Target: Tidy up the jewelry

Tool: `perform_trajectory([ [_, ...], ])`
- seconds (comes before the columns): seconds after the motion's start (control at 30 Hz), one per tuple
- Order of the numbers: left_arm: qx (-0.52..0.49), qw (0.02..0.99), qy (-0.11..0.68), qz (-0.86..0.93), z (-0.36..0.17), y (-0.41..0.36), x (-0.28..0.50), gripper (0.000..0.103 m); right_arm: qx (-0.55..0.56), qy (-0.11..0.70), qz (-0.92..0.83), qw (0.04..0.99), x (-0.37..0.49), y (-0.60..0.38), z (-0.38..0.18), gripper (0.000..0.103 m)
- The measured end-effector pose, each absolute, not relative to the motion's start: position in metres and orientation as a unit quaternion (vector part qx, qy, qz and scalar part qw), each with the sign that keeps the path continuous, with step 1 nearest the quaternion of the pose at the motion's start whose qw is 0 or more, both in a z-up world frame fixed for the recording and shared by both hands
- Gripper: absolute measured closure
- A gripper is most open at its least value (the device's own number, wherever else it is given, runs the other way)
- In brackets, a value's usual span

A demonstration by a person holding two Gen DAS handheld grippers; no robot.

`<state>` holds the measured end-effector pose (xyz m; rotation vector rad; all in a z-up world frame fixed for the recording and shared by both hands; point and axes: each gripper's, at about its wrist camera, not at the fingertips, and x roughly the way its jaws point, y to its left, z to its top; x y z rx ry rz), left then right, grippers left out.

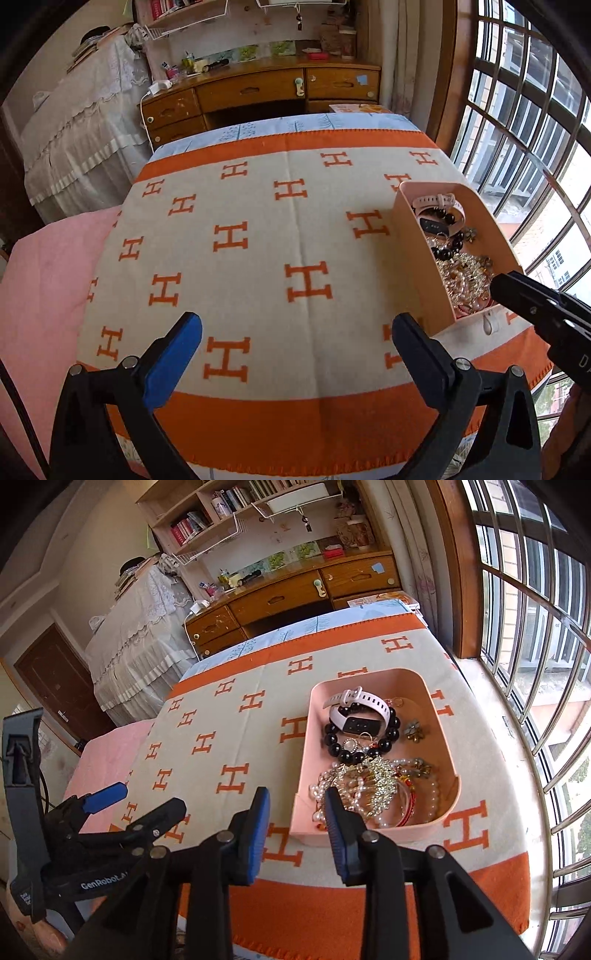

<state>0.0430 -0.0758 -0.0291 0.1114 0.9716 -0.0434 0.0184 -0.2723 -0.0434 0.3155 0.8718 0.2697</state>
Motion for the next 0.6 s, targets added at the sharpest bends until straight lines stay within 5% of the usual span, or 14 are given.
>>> perform_trajectory([
  [0.6,0.016,0.918,0.395,0.011,-0.001,-0.052,0.003,0.001,0.108,0.374,0.111,0.915,-0.020,-0.238,-0.015,0.063],
])
